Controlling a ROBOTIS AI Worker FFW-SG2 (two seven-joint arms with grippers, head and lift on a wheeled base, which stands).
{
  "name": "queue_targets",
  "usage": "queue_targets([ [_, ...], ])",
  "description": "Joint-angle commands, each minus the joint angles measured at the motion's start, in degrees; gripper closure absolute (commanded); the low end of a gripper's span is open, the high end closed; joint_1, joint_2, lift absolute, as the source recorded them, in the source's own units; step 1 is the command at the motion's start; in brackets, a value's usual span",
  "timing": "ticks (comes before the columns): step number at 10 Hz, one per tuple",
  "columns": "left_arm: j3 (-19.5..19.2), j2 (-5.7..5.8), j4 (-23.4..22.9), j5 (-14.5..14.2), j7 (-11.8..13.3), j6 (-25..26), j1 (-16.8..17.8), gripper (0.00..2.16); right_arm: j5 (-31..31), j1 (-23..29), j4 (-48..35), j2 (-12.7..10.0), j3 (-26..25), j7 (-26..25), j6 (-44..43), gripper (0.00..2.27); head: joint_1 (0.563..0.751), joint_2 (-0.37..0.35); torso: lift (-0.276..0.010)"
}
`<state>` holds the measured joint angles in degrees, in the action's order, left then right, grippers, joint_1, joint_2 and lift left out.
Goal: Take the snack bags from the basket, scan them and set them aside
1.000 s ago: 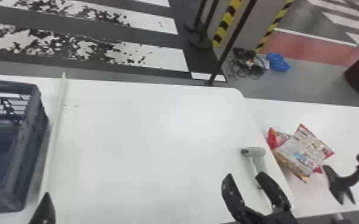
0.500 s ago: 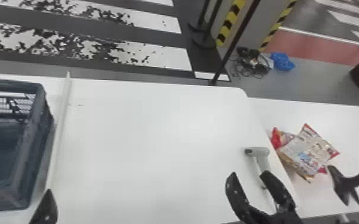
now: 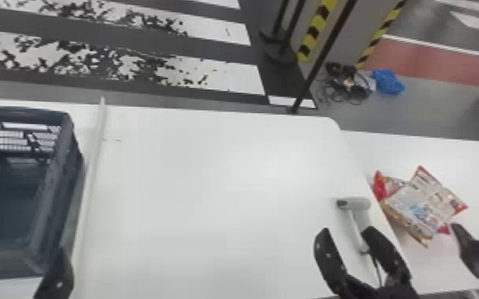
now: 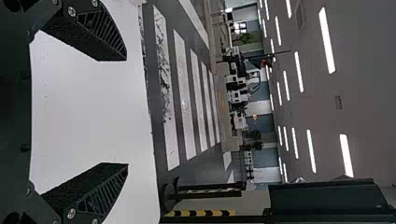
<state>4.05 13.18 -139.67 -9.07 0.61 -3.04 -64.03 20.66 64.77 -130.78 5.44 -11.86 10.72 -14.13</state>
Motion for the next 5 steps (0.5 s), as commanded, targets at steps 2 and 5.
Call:
queue_targets([
  [2, -0.4, -0.35, -0.1, -0.2, 0.3, -1.0, -0.2, 0.07, 0.2, 0.0, 0.0, 0.2, 0.0, 0.0, -0.7, 0.13, 0.695, -0.265, -0.075],
  [5, -0.4, -0.43, -0.1, -0.5, 0.4, -1.0, -0.2, 0.07, 0.5, 0.0, 0.1, 0.5, -0.2, 0.0, -0.7, 0.13, 0.695, -0.265, -0.075],
])
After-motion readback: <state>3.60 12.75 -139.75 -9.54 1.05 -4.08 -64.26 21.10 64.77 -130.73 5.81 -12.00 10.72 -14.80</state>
